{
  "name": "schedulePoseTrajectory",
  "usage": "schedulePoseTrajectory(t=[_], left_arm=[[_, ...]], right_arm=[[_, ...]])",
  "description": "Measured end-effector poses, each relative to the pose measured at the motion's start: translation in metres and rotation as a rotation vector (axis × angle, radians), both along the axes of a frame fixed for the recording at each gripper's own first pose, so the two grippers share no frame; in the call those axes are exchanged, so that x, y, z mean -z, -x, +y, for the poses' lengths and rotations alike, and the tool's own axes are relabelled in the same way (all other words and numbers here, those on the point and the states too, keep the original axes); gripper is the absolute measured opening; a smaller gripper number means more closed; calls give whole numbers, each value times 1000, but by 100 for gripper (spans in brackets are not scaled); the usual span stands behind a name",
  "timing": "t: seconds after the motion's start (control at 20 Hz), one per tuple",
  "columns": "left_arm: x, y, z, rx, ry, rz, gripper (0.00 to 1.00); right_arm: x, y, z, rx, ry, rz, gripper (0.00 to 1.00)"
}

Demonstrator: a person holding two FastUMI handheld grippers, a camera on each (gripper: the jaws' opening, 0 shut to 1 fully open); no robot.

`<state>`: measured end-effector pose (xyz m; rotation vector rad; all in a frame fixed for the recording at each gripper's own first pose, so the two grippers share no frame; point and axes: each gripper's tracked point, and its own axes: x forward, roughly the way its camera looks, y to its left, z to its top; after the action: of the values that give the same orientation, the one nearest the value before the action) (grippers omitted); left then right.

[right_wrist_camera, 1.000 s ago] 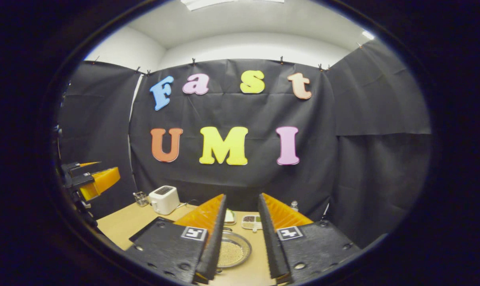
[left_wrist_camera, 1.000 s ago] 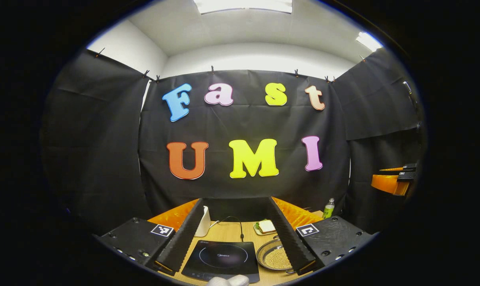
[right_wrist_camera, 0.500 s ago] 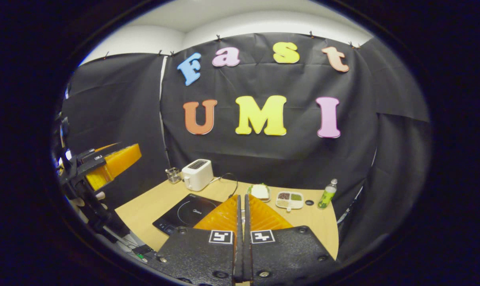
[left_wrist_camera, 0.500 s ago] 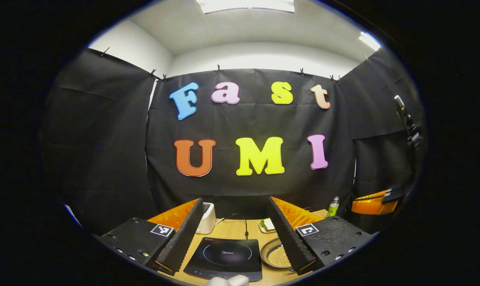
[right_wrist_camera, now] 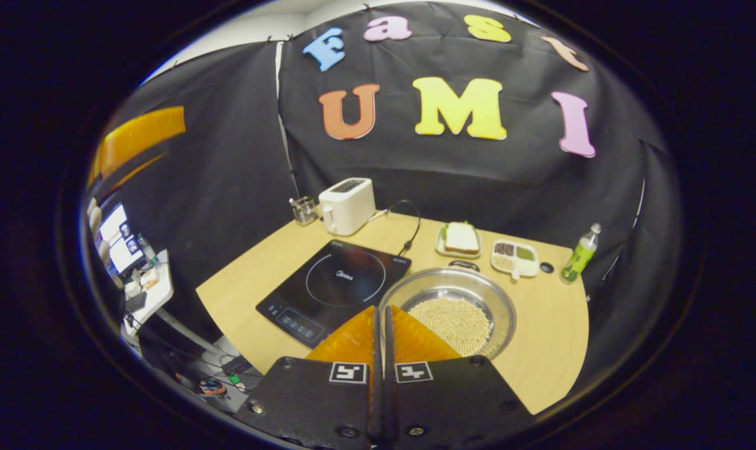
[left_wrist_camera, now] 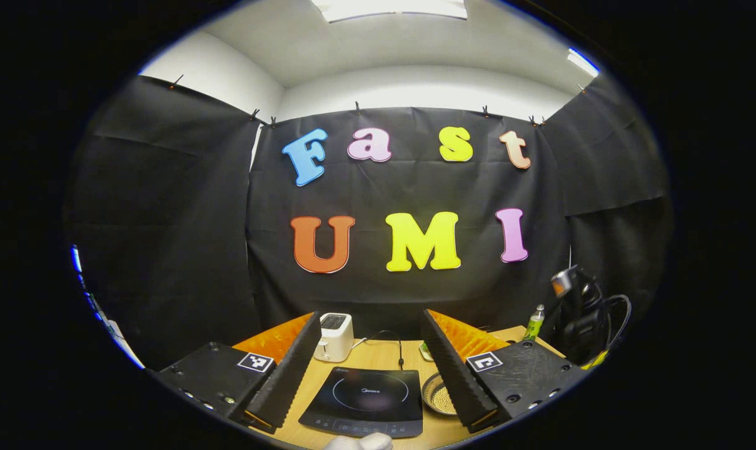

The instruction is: First push the handle of the pot to place it horizontally, then grasp the pot with both hands and set it on the induction cooktop.

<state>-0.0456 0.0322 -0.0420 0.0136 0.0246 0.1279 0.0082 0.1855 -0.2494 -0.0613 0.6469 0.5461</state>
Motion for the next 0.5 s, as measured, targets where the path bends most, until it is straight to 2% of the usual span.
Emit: schedulePoseTrajectory(t=[0.25, 0.3, 0.35, 0.45, 0.5], left_arm=[[2, 6, -5, 4, 20, 8, 96], [2, 7, -6, 7, 19, 8, 96], [1, 7, -8, 9, 17, 8, 96], [2, 6, -6, 4, 10, 11, 96], [2, 6, -6, 3, 11, 10, 96]], right_arm=[[83, 14, 8, -4, 42, 165, 4], [97, 16, 8, 2, 53, 196, 0], [110, 19, 8, 7, 64, 227, 4], [131, 20, 6, 17, 80, 273, 0], [139, 17, 4, 25, 95, 282, 4]])
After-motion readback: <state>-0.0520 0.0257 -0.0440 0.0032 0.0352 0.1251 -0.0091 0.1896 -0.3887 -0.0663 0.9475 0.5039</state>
